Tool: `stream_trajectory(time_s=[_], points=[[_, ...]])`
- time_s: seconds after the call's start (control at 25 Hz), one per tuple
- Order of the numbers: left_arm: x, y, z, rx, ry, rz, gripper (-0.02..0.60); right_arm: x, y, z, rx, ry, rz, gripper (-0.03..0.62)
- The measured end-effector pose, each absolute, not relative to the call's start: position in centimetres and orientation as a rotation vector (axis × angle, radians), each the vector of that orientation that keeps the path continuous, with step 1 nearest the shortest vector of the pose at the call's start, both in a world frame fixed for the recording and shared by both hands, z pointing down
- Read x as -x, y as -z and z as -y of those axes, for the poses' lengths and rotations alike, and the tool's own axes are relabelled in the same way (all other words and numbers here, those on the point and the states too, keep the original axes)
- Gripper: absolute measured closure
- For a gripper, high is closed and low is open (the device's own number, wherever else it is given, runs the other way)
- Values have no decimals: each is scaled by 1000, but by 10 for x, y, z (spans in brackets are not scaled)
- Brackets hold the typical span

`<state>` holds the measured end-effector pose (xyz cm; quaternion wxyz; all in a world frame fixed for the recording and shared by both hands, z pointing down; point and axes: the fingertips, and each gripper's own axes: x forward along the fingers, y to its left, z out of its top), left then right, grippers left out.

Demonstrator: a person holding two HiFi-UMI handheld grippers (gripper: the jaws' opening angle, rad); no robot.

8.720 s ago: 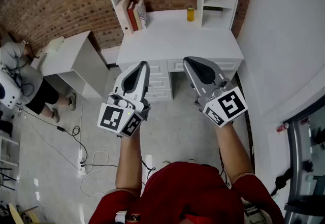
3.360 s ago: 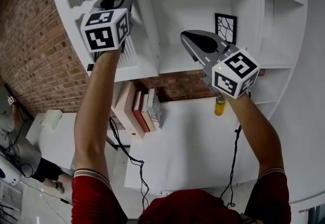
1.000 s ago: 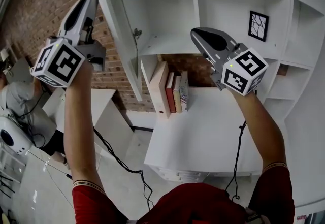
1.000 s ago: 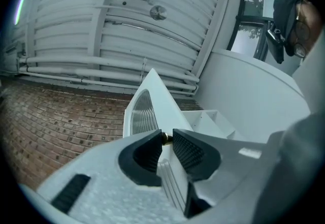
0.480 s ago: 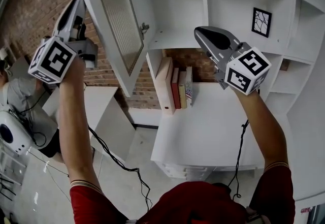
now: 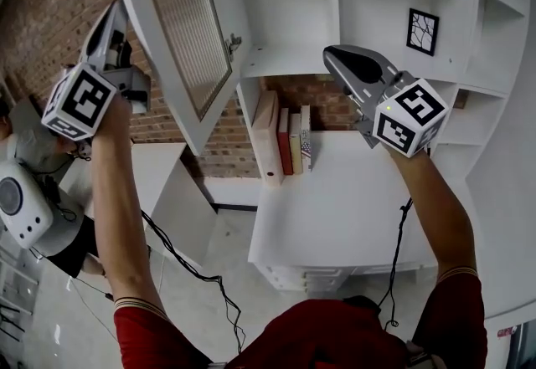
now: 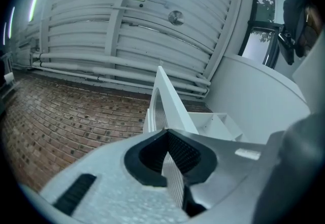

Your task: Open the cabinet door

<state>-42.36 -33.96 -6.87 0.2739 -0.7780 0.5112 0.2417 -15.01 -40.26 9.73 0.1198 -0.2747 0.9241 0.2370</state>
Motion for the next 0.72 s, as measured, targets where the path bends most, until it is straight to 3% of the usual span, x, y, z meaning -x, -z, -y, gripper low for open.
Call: stream_trajectory(time_s=[0.44,0.72], points=[[400,36,290,2015,-633,-1388,575,129,-100,392,795,-672,-2693,582],[315,-14,268,2084,-572,-1328,575,96,-104,371,738,-655,-2664,582]])
